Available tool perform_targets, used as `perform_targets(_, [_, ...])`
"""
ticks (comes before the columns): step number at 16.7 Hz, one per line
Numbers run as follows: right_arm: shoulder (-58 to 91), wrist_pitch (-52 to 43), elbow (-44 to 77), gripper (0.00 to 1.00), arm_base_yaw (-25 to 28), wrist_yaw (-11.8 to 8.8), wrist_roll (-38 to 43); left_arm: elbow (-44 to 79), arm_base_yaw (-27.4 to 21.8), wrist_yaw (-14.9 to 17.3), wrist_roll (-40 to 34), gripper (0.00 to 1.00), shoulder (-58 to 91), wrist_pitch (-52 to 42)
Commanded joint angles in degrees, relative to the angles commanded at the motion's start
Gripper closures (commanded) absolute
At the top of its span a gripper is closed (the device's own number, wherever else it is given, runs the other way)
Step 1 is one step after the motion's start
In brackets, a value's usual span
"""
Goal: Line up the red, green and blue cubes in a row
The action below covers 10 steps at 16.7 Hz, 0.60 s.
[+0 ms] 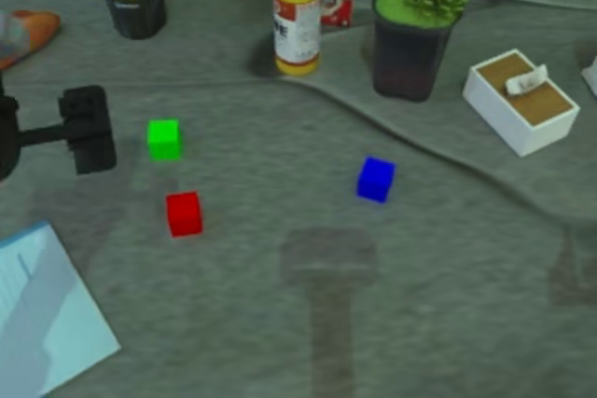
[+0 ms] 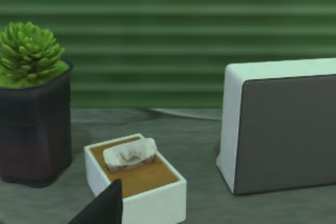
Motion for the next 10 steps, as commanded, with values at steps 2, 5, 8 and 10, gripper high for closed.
perform_targets(2, [0.00, 0.00, 0.00, 0.00, 0.00, 0.00, 0.00, 8.43, -2.14, -0.05, -3.07, 0.00, 12.55, -6.48])
perform_targets(5, [0.00, 0.00, 0.00, 0.00, 0.00, 0.00, 0.00, 20.13, -5.07, -0.05, -7.33, 0.00, 28.86, -15.15])
perform_targets(8, [0.00, 0.00, 0.00, 0.00, 0.00, 0.00, 0.00, 30.05, -7.44, 0.01, -10.85, 0.00, 40.86, -21.83])
perform_targets(10, [0.00, 0.00, 0.00, 0.00, 0.00, 0.00, 0.00, 35.17, -8.65, 0.10, -12.62, 0.00, 46.58, -24.97])
